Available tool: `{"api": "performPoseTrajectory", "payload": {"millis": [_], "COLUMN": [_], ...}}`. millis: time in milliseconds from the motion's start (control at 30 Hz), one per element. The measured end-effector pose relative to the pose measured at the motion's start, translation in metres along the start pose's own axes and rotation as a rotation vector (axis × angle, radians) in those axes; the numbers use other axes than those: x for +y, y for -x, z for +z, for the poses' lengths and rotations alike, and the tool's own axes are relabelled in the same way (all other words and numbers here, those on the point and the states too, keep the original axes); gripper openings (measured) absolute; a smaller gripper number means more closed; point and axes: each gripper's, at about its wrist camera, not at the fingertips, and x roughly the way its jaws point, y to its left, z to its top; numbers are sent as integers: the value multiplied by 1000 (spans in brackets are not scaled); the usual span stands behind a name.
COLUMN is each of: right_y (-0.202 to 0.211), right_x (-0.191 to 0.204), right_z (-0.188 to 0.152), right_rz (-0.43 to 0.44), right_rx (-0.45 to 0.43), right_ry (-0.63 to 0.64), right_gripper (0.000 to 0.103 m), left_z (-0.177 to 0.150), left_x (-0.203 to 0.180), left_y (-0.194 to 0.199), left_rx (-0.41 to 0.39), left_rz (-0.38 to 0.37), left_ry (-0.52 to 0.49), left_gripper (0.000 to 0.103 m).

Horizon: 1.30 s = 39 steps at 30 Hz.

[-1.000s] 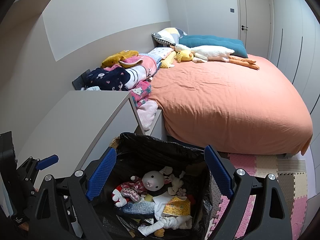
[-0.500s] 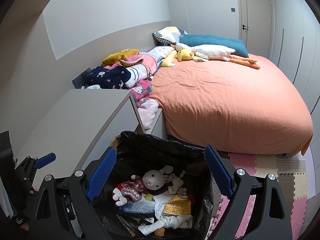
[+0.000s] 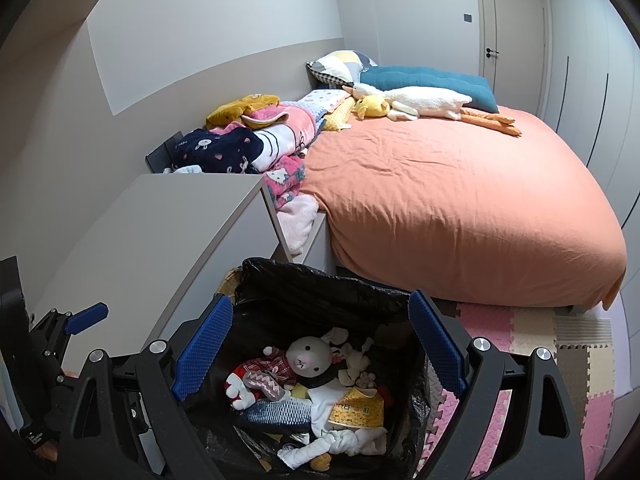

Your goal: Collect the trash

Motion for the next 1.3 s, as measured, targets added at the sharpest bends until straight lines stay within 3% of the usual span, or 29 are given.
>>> {"api": "performPoseTrajectory", "payload": {"millis": [1300], "right_y": [-2], "right_x": [5], "right_z": [-4], "right_rz": [0], "right_rx": [0], "right_ry": [9], "right_gripper": [90], "left_z": [-3], "left_x": [-3], "left_y": [-4], "left_rx": [17], "left_rz": [-9], "left_ry": [-20], "left_gripper": [98]}}
